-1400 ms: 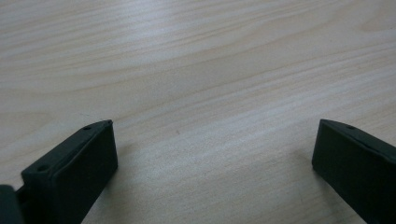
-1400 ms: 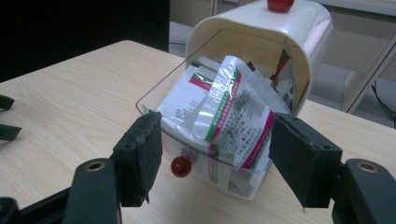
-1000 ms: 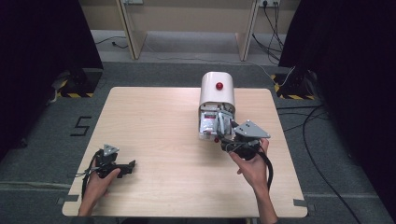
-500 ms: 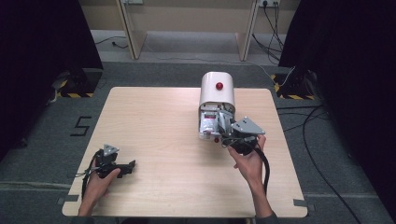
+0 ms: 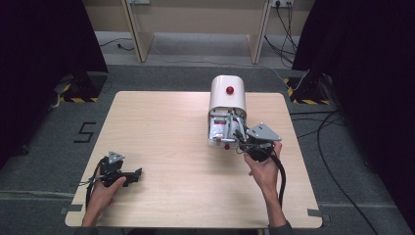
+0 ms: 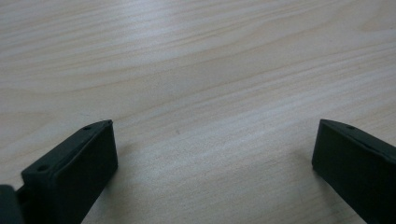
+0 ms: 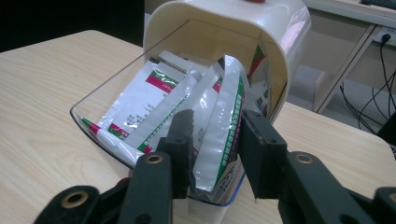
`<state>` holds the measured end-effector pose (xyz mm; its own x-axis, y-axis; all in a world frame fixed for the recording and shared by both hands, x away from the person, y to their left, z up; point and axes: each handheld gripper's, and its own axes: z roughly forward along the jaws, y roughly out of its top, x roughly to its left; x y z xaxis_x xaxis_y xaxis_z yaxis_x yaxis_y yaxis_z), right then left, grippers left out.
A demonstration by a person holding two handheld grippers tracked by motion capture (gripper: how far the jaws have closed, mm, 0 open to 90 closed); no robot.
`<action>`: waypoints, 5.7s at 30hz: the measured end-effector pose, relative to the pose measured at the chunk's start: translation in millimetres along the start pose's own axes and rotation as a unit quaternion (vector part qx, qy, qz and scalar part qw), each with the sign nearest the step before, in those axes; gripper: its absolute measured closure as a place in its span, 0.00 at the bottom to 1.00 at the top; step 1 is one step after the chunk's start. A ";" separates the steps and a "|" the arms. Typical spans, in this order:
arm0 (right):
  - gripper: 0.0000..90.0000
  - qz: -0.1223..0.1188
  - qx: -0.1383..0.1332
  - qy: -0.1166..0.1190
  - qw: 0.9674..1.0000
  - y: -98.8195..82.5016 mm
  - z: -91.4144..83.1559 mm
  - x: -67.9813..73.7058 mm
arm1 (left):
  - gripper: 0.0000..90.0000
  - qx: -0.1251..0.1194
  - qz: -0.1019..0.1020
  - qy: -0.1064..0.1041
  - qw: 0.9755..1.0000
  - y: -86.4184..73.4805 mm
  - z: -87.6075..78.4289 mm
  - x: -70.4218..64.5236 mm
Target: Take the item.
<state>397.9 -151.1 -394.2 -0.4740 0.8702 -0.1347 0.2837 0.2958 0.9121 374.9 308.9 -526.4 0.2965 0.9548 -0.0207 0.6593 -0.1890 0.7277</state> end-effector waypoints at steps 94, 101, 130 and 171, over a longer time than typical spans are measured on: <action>0.90 0.048 -0.061 -0.054 0.996 -22.6 -63.3 -66.6 | 0.00 0.000 0.001 0.000 1.000 0.0 -0.1 0.1; 0.90 0.054 -0.046 -0.062 0.995 -31.9 -57.6 -74.2 | 0.00 0.000 0.001 0.000 1.000 0.0 -0.1 0.1; 0.90 0.075 0.008 -0.082 0.994 -67.3 -27.3 -96.8 | 0.00 0.000 0.001 0.000 1.000 0.0 -0.1 0.1; 0.86 0.033 0.089 -0.076 0.993 -103.2 31.7 -87.9 | 0.00 0.000 0.001 0.000 1.000 0.0 -0.1 0.1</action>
<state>436.7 -245.6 -488.8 -0.3222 0.9354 -0.1459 0.4590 0.2891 0.8400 374.8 309.0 -526.3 0.2975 0.9545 -0.0198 0.6595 -0.1905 0.7271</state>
